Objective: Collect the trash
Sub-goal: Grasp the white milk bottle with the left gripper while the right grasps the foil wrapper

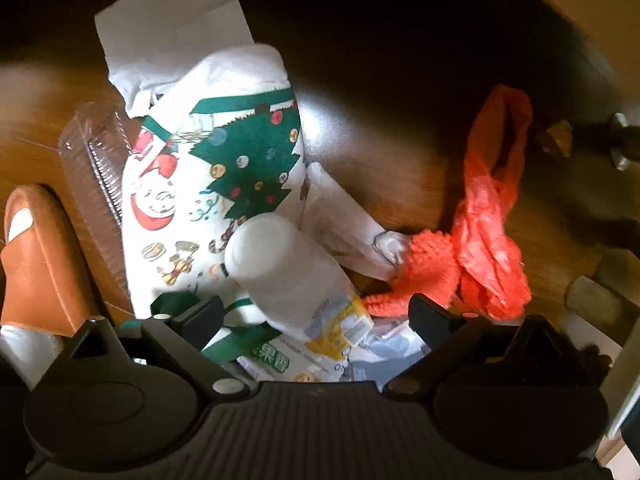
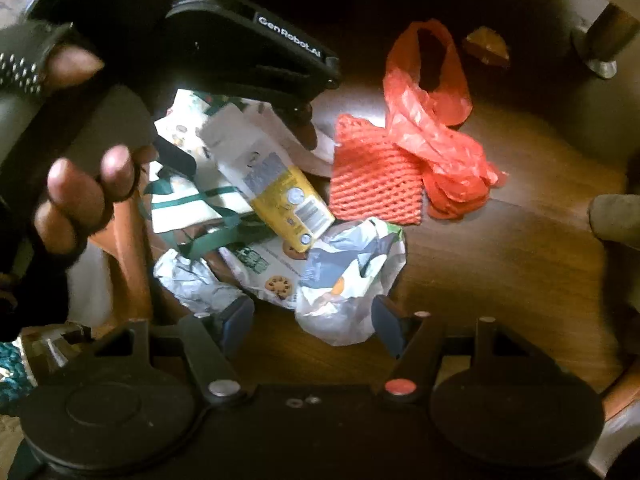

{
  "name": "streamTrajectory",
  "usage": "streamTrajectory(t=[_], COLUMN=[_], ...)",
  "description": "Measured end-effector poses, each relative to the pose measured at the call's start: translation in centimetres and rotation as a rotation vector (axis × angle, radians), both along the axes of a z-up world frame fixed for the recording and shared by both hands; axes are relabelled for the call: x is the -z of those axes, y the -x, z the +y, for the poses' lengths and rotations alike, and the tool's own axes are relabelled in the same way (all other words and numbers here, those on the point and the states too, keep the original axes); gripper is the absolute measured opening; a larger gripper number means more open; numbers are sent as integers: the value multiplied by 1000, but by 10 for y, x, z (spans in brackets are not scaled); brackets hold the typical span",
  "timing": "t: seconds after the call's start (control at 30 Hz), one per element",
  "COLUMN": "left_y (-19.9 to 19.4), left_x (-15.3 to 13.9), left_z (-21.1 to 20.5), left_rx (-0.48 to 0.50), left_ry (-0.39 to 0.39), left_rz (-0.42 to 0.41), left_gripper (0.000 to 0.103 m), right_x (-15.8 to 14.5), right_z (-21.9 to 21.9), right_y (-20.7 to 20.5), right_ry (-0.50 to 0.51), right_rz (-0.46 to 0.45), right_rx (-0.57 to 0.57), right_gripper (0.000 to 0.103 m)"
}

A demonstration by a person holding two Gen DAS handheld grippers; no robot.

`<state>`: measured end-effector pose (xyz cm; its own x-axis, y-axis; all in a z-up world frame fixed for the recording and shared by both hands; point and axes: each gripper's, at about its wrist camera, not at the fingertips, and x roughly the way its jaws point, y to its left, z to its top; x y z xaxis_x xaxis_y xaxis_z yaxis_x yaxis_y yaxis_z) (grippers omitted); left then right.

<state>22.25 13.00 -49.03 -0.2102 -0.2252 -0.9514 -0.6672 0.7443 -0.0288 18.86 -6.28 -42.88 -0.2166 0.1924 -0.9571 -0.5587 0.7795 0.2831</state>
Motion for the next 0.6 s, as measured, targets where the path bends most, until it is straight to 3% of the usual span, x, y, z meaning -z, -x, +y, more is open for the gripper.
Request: streamTrajectory(t=[0.1, 0.27, 0.37, 0.43, 0.5, 0.6], left_y=[-2, -10, -11, -10, -11, -9], left_x=[11, 26, 31, 35, 38, 45], left_z=[4, -2, -2, -1, 0, 1], left_rx=[-23, 39, 23, 26, 31, 24], left_ry=[11, 17, 30, 33, 39, 48], left_rz=[18, 51, 61, 69, 82, 89], left_gripper=[97, 93, 90, 85, 73, 69], right_x=[13, 36, 43, 44, 44, 45], right_z=[0, -4, -3, -3, -2, -2], right_y=[-2, -2, -2, -3, -5, -7], right_ry=[6, 14, 30, 29, 24, 22], right_rz=[24, 78, 84, 58, 63, 61], right_rx=[16, 47, 34, 26, 28, 29], right_gripper=[65, 65, 65, 64, 64, 64])
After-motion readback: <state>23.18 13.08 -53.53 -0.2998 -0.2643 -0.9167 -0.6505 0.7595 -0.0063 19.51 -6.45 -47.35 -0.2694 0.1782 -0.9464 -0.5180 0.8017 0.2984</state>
